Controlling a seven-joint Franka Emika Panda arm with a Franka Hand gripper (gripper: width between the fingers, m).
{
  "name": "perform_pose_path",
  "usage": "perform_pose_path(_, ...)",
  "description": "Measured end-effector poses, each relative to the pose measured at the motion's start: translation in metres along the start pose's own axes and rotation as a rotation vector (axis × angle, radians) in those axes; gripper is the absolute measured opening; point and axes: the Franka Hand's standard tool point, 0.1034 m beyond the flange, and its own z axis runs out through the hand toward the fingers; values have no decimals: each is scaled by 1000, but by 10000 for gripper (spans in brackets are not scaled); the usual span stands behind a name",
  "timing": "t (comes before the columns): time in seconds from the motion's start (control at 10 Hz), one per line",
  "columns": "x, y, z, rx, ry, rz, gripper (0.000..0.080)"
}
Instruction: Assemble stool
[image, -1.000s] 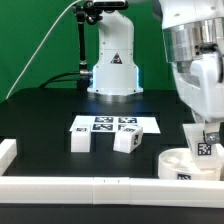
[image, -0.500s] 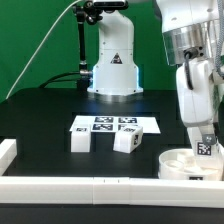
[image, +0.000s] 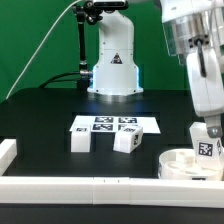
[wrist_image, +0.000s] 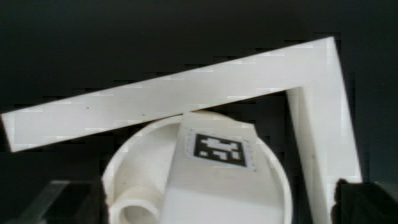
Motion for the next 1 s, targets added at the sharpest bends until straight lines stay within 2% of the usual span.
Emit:
perform_pose_path(0.3,0,1,1,-4,1,-108,649)
perform_pose_path(0.4,-4,5,0,-40,-7,-214,649)
perform_pose_path(0.5,-8,6,-2,-49,-16,-300,649)
perform_pose_path(0.8,-12,3,-11,-24,-23,-517,649)
perform_pose_path(1.0,-11,3,-10,-24,-23,-649,649)
